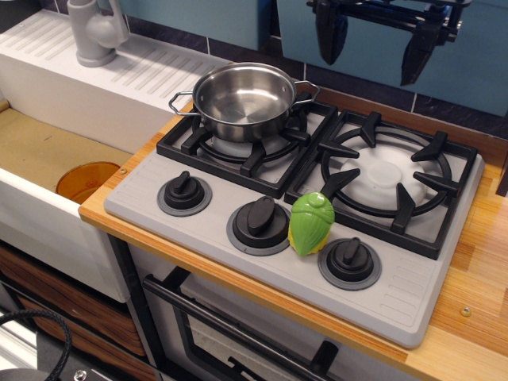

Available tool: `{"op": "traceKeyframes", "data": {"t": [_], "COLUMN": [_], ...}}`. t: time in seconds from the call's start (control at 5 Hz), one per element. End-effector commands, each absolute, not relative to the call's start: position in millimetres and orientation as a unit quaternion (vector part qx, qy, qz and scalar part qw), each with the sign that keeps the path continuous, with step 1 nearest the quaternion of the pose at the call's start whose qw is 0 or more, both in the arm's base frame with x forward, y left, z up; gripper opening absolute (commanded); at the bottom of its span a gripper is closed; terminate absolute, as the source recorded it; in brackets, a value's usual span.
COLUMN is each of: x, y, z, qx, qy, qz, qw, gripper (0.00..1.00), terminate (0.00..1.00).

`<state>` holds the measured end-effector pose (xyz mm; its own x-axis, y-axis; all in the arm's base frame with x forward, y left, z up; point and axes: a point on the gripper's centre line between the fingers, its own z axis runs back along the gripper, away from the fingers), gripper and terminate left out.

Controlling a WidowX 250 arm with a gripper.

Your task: Put pot or pan on stove and put corncob in pot or pan

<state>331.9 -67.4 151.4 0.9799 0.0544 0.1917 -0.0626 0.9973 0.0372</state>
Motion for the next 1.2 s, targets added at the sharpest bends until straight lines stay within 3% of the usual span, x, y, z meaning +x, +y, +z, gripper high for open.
{"op": "traceKeyframes", "data": {"t": [0.0, 0.4, 1.0], "x": [332, 356, 357], "y": [-67, -49, -17], "z": [151, 146, 154], "qx": [0.022, 0.04, 0.049], "qy": [-0.096, -0.087, -0.083], "qz": [0.029, 0.01, -0.006], "qw": [0.995, 0.995, 0.995], "gripper": [1.0, 1.0, 1.0], "terminate": [0.0, 0.0, 0.0]}}
